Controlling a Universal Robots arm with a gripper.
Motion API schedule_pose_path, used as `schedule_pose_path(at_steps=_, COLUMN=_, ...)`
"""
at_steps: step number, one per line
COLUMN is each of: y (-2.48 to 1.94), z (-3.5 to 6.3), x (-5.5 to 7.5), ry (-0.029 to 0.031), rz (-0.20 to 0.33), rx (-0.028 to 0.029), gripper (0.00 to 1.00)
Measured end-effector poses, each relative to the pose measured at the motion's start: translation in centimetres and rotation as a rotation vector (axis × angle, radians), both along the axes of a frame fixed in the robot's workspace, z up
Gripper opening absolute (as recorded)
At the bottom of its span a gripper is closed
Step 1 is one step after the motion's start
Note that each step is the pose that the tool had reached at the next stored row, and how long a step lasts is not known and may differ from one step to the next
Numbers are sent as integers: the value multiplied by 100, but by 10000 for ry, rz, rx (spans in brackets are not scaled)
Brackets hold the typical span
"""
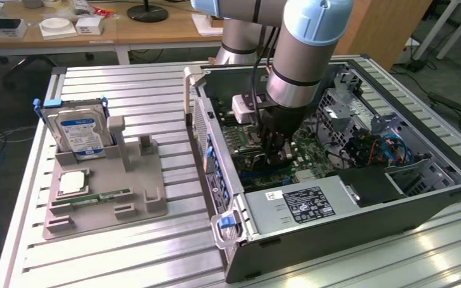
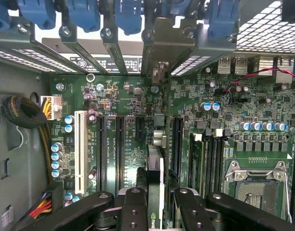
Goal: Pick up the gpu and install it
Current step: 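Insert the gpu into the slot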
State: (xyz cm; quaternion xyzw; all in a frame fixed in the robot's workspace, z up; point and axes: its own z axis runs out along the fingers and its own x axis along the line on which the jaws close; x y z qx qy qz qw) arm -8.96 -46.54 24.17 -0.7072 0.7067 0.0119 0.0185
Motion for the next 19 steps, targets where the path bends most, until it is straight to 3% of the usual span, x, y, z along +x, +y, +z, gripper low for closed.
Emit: schedule_pose_path(at_steps=19, y=0, z=-19, x=-12, ry=-1, rz=2, rx=1, gripper=26)
